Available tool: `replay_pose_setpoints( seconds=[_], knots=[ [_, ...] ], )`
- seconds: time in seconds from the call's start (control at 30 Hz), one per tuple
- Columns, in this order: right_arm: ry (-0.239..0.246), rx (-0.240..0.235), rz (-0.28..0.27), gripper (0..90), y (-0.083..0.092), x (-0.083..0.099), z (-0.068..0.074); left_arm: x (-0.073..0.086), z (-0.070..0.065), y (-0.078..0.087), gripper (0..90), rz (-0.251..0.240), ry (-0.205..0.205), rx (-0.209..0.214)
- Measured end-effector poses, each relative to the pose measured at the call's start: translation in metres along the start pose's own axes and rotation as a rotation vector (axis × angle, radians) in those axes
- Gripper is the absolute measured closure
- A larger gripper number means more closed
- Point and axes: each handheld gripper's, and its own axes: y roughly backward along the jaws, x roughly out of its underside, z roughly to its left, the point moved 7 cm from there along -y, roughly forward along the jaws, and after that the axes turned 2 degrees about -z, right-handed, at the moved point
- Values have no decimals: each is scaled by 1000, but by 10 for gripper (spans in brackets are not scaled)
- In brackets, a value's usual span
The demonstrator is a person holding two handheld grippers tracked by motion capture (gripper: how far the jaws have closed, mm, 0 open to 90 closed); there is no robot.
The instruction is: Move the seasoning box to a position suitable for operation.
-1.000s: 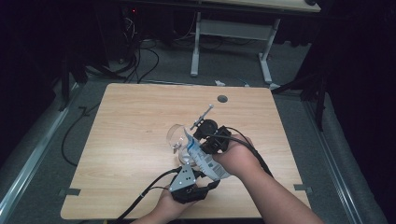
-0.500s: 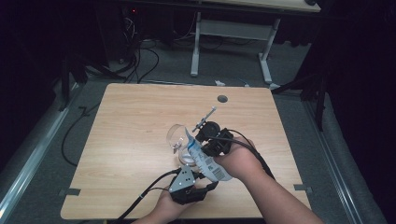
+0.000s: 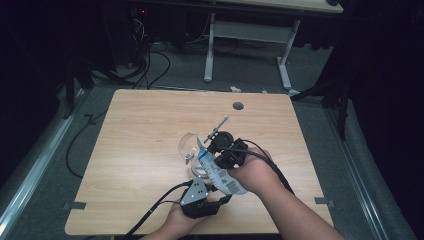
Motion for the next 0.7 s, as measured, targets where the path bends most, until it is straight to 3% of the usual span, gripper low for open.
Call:
replay_pose_setpoints(
  seconds=[0.7],
  knots=[
    [-14,-25,-3,900,3,6,0,5,11,1,512,15,14,-27]
  ],
)
